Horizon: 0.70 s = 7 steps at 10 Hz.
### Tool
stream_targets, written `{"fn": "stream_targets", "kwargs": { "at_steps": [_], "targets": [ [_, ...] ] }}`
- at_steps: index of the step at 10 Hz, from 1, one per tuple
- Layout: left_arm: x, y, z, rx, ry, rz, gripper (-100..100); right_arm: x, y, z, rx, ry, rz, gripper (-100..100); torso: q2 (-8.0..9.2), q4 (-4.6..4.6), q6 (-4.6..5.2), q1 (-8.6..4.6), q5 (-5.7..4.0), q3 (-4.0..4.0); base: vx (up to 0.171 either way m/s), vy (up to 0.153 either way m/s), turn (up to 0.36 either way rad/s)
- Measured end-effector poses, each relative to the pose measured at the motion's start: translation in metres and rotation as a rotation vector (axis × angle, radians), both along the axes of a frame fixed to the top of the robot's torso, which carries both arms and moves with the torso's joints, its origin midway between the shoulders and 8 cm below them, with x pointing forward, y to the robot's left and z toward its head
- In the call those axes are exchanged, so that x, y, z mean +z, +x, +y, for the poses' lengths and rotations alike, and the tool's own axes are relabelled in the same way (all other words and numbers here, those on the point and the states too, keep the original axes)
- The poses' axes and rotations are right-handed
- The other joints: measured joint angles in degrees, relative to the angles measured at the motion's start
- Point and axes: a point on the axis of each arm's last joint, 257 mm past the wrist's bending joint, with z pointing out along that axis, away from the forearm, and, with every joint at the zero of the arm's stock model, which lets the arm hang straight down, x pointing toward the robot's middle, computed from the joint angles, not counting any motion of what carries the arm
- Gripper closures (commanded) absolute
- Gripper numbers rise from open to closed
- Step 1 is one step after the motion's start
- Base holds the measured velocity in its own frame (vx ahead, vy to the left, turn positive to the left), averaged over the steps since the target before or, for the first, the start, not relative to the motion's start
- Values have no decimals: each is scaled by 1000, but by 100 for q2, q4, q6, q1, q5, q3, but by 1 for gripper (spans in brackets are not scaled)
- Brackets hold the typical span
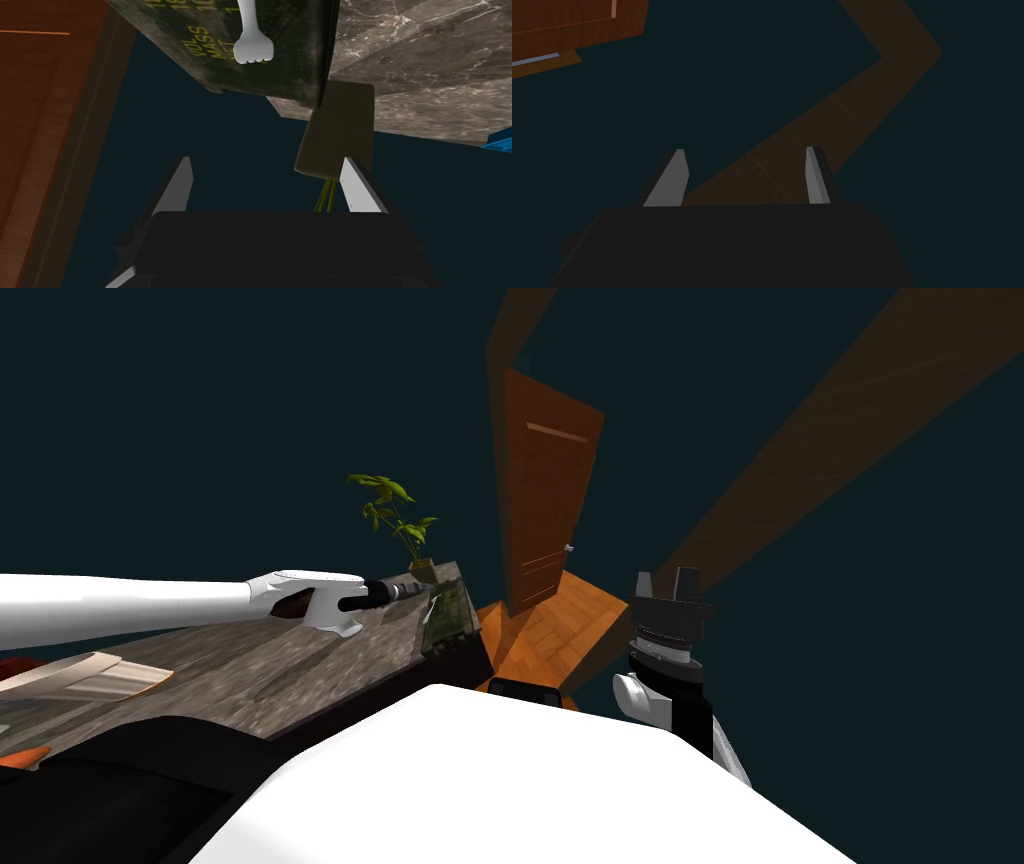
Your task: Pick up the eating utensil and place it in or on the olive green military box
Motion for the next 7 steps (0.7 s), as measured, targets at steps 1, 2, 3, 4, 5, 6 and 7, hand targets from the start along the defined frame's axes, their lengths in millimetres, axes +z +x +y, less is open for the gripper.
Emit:
{"fn": "stream_targets", "kwargs": {
  "at_steps": [1,2,3,4,5,6,7],
  "targets": [
    [3,2,-6,2,-10,-1,-100,0,0,0,0,0,0,0,1,0,1,5,2,0,-6,21,5],
    [4,3,-6,0,-9,-1,0,0,0,0,0,0,0,0,-3,-1,2,-1,2,-1,0,0,0],
    [4,3,-6,0,-9,-1,0,0,0,0,0,0,0,0,-5,-1,2,-6,0,-3,0,0,0],
    [4,3,-6,0,-9,-1,0,0,0,0,0,0,0,0,-6,-2,2,-8,-1,-4,0,0,0],
    [4,3,-6,0,-9,-1,0,0,0,0,0,0,0,0,-7,-2,2,-9,-1,-4,0,0,0],
    [4,3,-6,0,-9,-1,0,0,0,0,0,0,0,0,-7,-2,2,-10,-1,-4,0,0,0],
    [4,3,-6,0,-9,-1,0,0,0,0,0,0,0,0,-7,-2,2,-10,-1,-4,0,0,0]
  ]
}}
